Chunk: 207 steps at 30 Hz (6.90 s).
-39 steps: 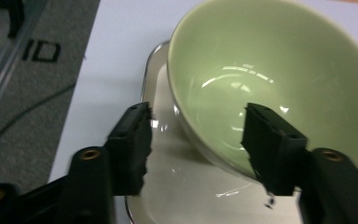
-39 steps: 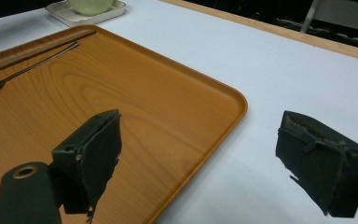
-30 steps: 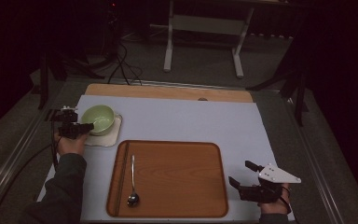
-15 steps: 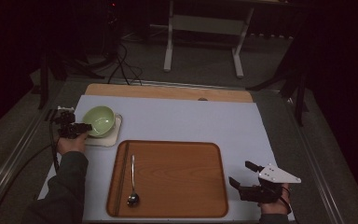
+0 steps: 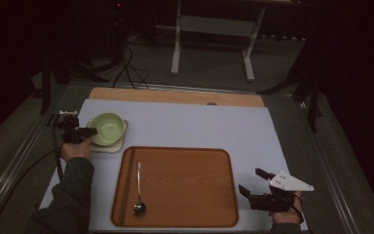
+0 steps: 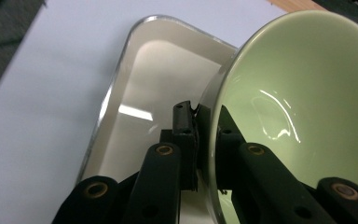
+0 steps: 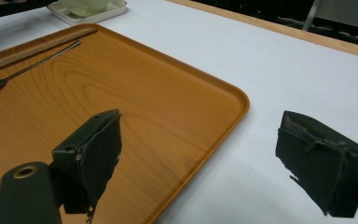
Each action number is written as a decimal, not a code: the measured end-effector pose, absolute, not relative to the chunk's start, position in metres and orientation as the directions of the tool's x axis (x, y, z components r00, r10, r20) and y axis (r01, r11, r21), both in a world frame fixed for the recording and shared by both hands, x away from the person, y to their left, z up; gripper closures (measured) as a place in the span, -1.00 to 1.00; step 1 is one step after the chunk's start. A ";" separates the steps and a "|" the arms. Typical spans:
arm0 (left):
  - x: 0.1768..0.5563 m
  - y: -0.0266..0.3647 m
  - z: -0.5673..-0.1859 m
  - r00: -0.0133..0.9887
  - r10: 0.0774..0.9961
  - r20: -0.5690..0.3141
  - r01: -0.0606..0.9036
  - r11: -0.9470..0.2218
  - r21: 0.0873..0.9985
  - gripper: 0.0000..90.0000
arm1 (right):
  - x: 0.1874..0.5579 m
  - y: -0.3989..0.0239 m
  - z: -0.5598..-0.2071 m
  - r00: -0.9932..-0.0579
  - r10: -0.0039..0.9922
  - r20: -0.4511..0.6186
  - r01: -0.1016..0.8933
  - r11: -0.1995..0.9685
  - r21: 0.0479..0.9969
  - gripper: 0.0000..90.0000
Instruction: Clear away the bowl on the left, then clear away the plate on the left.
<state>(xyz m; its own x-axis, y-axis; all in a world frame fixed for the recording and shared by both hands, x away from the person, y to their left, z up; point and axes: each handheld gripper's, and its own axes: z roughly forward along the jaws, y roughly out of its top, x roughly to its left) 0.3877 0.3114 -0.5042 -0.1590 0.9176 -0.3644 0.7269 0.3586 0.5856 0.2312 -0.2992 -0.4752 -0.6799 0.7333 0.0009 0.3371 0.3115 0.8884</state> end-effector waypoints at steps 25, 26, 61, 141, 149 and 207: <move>0.370 0.299 -0.478 -0.046 0.916 -0.398 0.698 0.315 0.644 0.87 | 0.231 -0.299 -0.474 -0.677 0.736 -0.003 0.334 0.311 0.890 -0.69; 0.369 0.298 -0.476 -0.041 0.918 -0.395 0.695 0.311 0.649 0.87 | 0.231 -0.299 -0.474 -0.678 0.735 -0.003 0.334 0.312 0.889 -0.69; 0.341 0.259 -0.440 0.187 0.903 -0.388 0.677 0.167 0.716 0.87 | 0.232 -0.296 -0.473 -0.682 0.731 -0.009 0.324 0.313 0.892 -0.69; 0.283 0.150 -0.504 0.389 0.843 -0.372 0.791 -0.098 0.604 0.76 | 0.232 -0.297 -0.472 -0.682 0.732 -0.012 0.321 0.314 0.893 -0.69; 0.282 0.151 -0.506 0.413 0.824 -0.388 0.781 -0.102 0.616 0.57 | 0.232 -0.297 -0.472 -0.682 0.732 -0.012 0.323 0.316 0.892 -0.69; 0.264 0.232 -0.449 0.298 0.951 -0.086 0.501 -0.079 0.862 -0.12 | 0.231 -0.299 -0.470 -0.681 0.731 -0.034 0.308 0.329 0.893 -0.69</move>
